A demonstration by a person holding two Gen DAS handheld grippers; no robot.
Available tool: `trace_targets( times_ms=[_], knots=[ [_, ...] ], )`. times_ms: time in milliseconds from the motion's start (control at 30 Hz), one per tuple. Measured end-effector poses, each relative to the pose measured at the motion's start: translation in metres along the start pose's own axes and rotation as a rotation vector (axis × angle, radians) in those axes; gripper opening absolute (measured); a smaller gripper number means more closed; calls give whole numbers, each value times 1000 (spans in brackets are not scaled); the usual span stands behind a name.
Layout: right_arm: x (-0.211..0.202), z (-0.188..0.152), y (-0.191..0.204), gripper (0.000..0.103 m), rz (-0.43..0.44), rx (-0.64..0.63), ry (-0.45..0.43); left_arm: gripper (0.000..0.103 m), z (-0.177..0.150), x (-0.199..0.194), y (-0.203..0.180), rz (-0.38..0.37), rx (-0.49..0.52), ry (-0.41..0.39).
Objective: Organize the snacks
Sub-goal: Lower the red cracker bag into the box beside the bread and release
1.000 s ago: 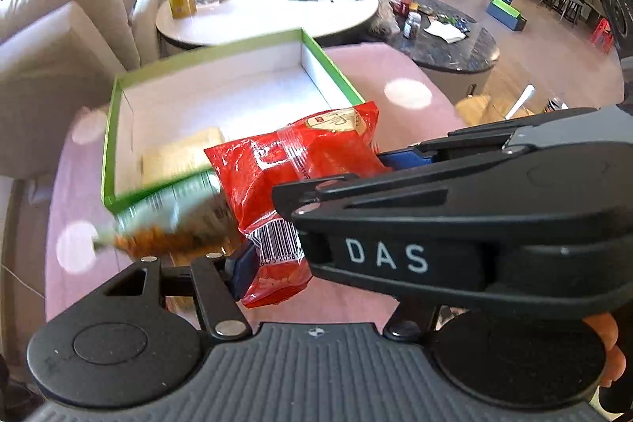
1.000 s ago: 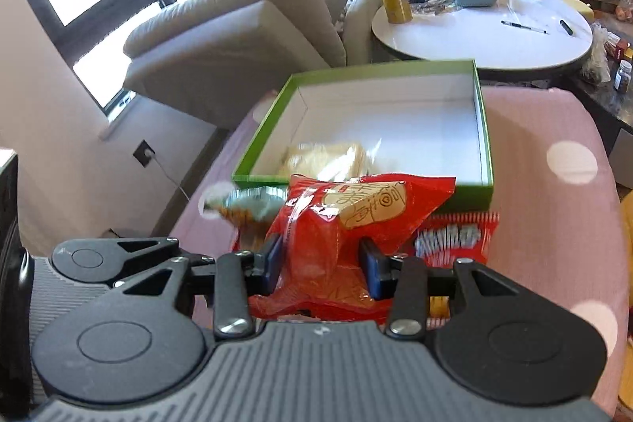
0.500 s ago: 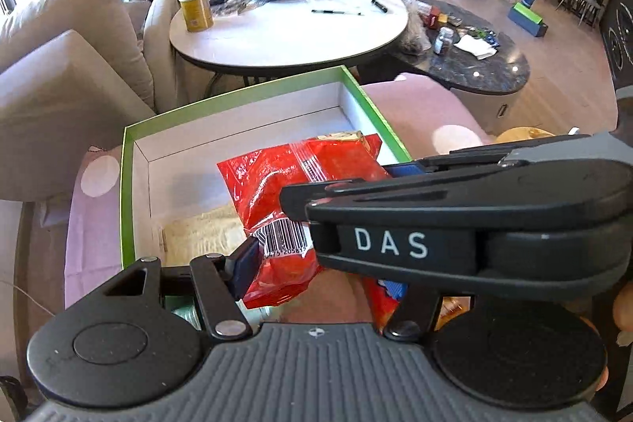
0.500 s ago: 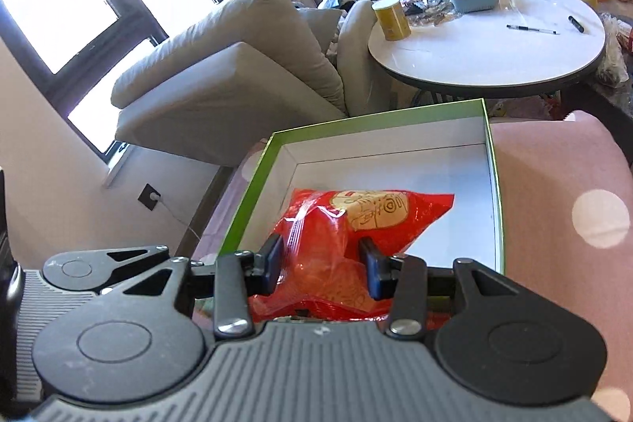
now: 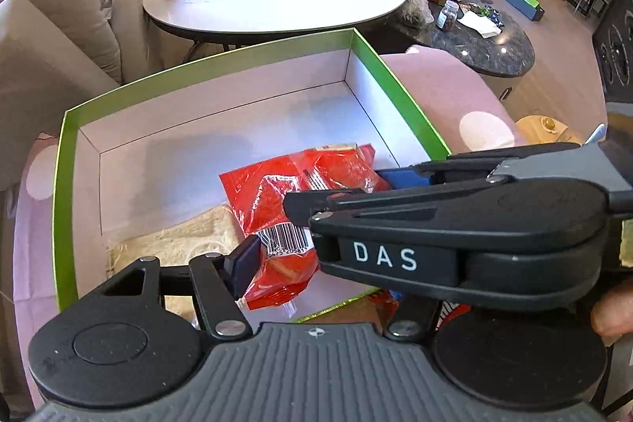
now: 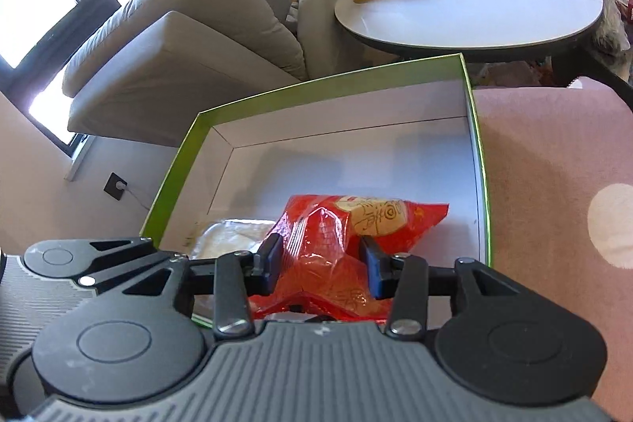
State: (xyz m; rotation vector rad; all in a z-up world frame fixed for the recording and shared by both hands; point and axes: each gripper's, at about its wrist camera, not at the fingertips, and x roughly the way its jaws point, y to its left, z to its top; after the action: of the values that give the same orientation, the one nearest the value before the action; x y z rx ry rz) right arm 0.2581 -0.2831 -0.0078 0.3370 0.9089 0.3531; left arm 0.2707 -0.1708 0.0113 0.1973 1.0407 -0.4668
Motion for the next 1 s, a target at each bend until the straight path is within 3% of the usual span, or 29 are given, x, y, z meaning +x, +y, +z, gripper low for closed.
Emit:
trace_targets(
  times_ms=[267,500,567,1000],
  knots=[
    [1,-1,13,59,-73,-67,-2,77,0,2,6,42,-47,30],
    [-7,2,18,61,-121,-44,10,79,-1,-15,10,83,-83,48],
    [-12,1,23,63,-130,-52,-1,85,-3,-21,10,84,-80,43],
    [-50,-17,54,67,-123,-98,-58,85,-31,-71,7,103,-65,-5]
  ],
)
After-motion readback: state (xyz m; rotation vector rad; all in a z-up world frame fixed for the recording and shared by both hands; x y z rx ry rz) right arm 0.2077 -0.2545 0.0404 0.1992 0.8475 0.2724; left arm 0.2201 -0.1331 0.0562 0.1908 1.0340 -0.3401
